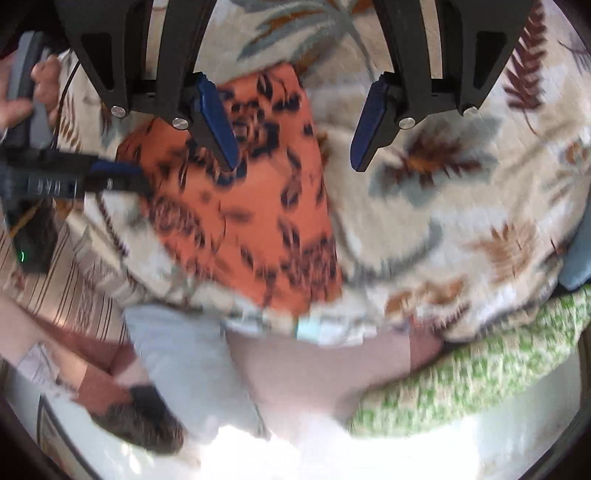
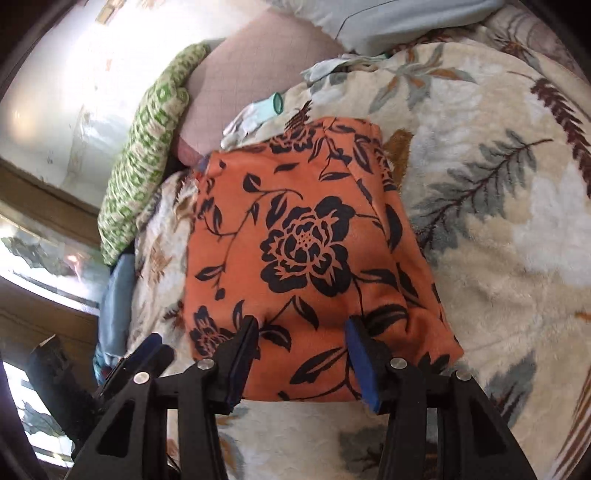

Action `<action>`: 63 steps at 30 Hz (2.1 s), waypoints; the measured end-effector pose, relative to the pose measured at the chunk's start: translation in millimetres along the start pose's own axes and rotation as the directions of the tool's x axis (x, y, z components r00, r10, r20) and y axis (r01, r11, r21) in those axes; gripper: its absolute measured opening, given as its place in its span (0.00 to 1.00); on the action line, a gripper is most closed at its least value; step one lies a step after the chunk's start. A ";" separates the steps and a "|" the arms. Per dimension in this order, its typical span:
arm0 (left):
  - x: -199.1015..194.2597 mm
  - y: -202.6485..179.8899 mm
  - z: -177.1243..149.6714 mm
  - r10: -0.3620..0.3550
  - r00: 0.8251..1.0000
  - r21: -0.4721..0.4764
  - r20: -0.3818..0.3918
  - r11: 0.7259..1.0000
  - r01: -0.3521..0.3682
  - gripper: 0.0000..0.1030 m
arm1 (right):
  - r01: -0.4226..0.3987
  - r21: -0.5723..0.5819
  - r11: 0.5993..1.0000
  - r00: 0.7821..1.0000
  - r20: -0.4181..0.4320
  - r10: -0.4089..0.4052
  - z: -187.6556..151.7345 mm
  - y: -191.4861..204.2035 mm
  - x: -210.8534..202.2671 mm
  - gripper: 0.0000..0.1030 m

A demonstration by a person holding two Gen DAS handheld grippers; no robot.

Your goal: Fold small clothes

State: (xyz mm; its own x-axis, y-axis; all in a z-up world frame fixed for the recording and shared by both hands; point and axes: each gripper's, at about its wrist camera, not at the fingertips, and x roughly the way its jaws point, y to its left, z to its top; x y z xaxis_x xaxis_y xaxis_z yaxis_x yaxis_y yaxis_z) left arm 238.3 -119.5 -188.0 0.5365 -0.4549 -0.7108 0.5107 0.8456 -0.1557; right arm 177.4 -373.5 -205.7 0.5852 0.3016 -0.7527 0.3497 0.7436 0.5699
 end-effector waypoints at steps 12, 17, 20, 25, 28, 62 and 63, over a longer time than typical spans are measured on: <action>117.3 -39.2 109.4 0.231 0.967 0.166 -0.102 0.963 -0.213 0.62 | -0.175 -0.072 0.982 0.983 -0.066 0.171 -2.1 14.3 -0.5 0.51; 190.3 -31.7 103.2 0.280 0.921 0.110 -0.272 0.960 -0.259 0.65 | -0.170 -0.062 0.983 0.973 -0.170 0.157 -8.9 1.8 24.1 0.51; 207.0 -33.4 108.3 0.312 0.906 0.150 -0.286 0.948 -0.280 0.69 | -0.177 0.003 0.984 0.959 -0.223 0.174 -9.5 -14.3 43.3 0.51; 219.8 -37.1 115.2 0.363 0.879 0.198 -0.310 0.929 -0.314 0.71 | -0.207 -0.017 0.978 0.948 -0.250 0.196 -6.6 -17.0 45.8 0.51; 192.1 -31.9 116.3 0.317 0.910 0.142 -0.268 0.947 -0.288 0.69 | -0.219 0.002 0.976 0.943 -0.255 0.212 -5.0 -17.2 43.1 0.51; 66.4 -32.3 -31.4 0.379 0.923 0.251 -0.070 0.902 -0.352 0.78 | -0.011 -0.003 1.000 0.999 0.046 0.012 29.4 -16.8 -5.0 0.51; 68.8 -32.9 -32.8 0.381 0.922 0.259 -0.065 0.899 -0.353 0.78 | 0.013 -0.015 1.000 1.000 0.025 -0.013 30.3 -19.4 4.3 0.52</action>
State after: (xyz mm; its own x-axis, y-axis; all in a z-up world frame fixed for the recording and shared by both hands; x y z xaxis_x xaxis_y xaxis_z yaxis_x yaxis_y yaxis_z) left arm 236.4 -169.5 -254.3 0.6459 -0.0798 -0.7593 0.4437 0.8486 0.2882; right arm 195.3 -404.7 -209.9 0.5988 0.2769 -0.7515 0.3466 0.7563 0.5548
